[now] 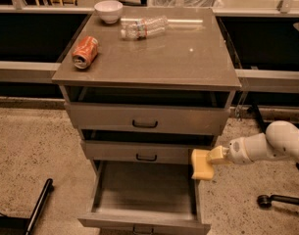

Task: Place sponge into bottom drawer

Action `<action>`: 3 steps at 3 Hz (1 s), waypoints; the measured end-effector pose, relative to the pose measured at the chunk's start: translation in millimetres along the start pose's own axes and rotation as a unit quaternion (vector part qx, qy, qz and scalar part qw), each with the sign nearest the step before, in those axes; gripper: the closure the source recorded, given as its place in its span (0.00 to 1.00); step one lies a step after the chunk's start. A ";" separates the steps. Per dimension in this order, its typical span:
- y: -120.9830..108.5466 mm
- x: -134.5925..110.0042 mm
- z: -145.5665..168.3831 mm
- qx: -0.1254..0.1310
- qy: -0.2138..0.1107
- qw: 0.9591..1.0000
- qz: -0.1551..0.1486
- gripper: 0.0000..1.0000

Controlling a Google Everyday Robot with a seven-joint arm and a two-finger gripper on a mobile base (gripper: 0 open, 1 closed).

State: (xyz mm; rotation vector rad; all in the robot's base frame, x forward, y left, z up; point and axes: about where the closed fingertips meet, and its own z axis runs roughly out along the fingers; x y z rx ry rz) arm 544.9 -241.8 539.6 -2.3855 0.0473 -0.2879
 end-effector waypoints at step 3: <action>61.0 -11.6 94.9 0.030 -0.001 0.996 0.080 1.00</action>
Offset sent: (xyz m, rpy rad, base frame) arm 0.0276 0.0002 -0.0698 0.1260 0.0888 -0.0832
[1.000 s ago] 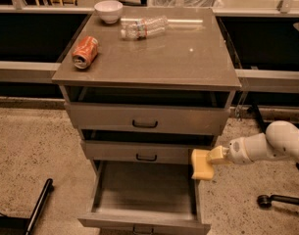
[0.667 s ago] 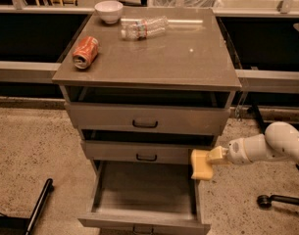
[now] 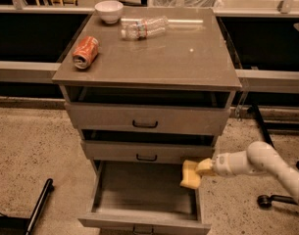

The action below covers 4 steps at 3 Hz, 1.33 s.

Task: Place sponge into bottom drawer

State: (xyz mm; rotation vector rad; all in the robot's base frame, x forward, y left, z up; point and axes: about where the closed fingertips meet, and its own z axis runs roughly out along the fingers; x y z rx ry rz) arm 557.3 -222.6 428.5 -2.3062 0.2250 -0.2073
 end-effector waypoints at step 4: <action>76.8 10.0 85.9 0.037 0.033 0.998 -0.036 1.00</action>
Offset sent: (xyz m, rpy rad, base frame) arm 0.0209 0.0135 -0.0865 0.2108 -0.2223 0.0810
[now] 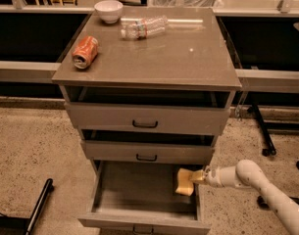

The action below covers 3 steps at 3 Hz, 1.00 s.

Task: Place sponge into bottom drawer

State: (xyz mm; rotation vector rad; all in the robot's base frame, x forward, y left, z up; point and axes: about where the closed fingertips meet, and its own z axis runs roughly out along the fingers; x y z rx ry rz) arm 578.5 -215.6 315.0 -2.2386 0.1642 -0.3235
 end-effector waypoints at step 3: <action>66.5 -35.0 47.4 -0.053 -0.042 0.998 -0.006 0.57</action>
Offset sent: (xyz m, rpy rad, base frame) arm -0.0326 0.0003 -0.1237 -0.1677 0.1012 0.0730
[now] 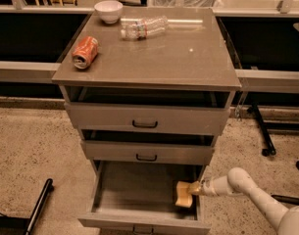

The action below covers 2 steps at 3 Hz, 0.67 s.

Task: Place sponge into bottom drawer

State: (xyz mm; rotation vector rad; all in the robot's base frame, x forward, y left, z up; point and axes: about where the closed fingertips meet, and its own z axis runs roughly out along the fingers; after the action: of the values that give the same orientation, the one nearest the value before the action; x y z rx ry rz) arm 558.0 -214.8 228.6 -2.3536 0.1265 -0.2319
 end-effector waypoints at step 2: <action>0.0 0.0 0.1 0.000 0.000 1.000 0.000 0.03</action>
Offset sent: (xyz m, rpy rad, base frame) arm 0.0000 0.0000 0.0000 0.0000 0.0000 0.0000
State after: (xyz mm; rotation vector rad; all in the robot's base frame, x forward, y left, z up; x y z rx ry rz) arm 558.0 -214.7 228.5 -2.3536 0.1264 -0.2318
